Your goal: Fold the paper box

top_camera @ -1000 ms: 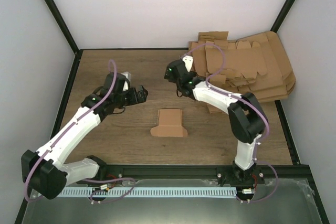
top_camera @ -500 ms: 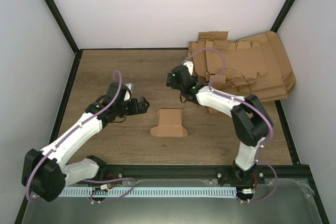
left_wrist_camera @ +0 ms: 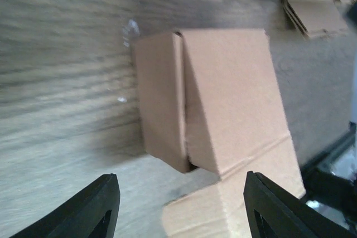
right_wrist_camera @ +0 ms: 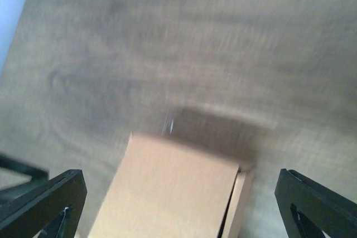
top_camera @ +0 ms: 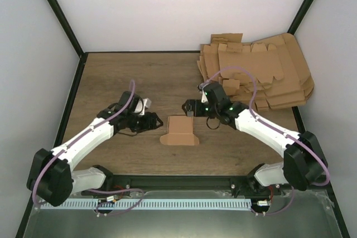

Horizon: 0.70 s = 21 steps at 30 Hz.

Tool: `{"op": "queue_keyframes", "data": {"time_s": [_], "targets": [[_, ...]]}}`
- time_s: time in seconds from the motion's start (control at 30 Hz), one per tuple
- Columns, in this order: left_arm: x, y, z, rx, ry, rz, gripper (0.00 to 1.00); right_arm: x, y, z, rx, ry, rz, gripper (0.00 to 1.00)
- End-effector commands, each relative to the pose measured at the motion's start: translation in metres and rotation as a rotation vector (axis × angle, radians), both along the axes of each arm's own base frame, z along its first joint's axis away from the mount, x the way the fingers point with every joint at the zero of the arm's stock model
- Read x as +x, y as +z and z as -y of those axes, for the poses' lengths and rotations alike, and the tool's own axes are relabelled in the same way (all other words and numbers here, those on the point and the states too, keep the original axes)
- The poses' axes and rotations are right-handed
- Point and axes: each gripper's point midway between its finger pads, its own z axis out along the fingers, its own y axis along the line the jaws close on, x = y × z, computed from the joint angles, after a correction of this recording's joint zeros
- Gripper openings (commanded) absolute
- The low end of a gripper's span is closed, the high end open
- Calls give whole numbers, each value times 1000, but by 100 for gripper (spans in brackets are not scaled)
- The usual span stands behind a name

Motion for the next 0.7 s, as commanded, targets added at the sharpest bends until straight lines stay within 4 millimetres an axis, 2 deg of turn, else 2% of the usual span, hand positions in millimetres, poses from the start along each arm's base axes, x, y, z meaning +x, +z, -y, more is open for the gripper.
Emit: {"op": "queue_keyframes", "data": {"time_s": [0.0, 0.17, 0.27, 0.53, 0.67], "targets": [[-17, 15, 38, -158, -87, -83, 63, -69, -30, -14, 113, 175, -317, 94], [-27, 12, 50, -165, -87, -133, 59, -97, -33, -6, 139, 198, -398, 87], [-26, 2, 52, -161, -83, -150, 56, -105, -38, -11, 159, 236, -448, 81], [-6, -5, 60, -122, -83, -133, 52, -93, -41, -14, 147, 209, -430, 74], [-4, -4, 68, -146, -103, -140, 44, -91, -47, -17, 147, 209, -447, 71]]}}
